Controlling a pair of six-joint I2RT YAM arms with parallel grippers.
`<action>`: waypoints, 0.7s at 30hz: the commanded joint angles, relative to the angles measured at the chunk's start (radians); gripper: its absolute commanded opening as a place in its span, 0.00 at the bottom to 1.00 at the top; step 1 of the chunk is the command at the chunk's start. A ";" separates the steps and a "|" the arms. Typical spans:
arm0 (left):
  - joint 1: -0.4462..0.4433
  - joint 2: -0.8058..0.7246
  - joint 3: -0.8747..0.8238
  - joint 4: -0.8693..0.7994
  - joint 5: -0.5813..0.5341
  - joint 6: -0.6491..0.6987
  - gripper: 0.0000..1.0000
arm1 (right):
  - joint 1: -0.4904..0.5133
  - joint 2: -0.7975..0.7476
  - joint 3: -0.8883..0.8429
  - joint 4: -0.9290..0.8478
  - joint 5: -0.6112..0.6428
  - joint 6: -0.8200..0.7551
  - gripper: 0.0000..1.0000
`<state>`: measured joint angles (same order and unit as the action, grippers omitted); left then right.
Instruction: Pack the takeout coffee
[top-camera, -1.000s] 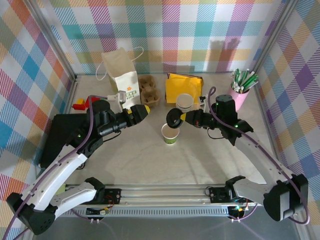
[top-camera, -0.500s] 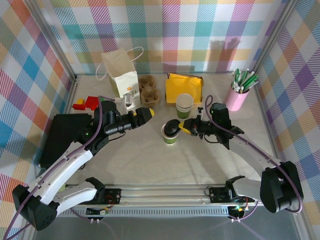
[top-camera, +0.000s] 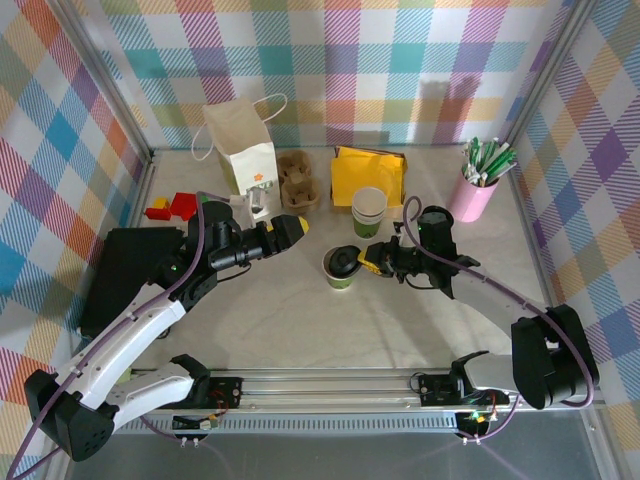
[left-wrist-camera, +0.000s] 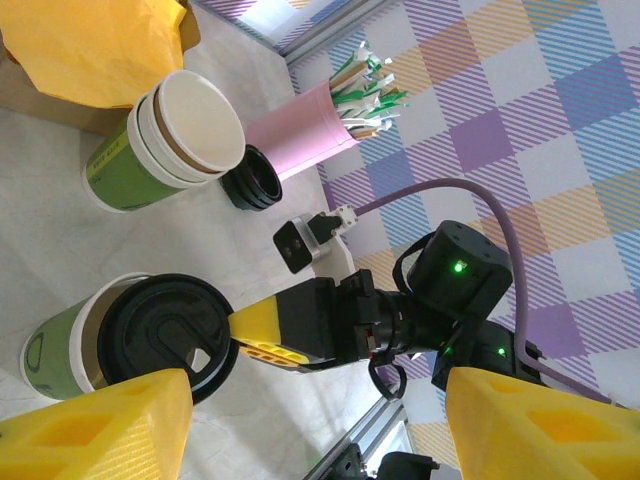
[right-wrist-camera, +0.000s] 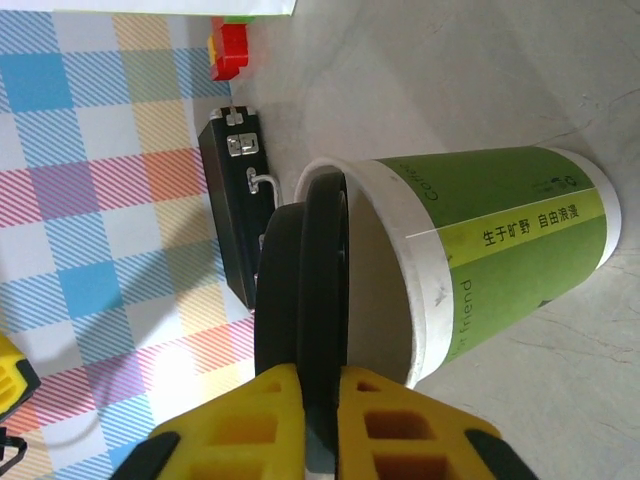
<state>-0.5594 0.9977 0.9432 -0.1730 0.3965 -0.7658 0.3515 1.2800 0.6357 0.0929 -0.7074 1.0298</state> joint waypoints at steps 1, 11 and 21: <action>0.007 -0.019 0.004 0.029 0.015 0.005 0.67 | -0.007 0.010 0.009 -0.012 0.024 -0.044 0.22; 0.007 -0.007 0.005 0.023 0.019 0.010 0.67 | -0.005 0.040 0.067 -0.094 0.056 -0.107 0.41; 0.007 -0.018 0.000 0.006 0.012 0.017 0.67 | 0.010 0.068 0.105 -0.134 0.072 -0.133 0.45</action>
<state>-0.5594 0.9977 0.9432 -0.1738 0.4004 -0.7654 0.3531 1.3350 0.7086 -0.0090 -0.6441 0.9295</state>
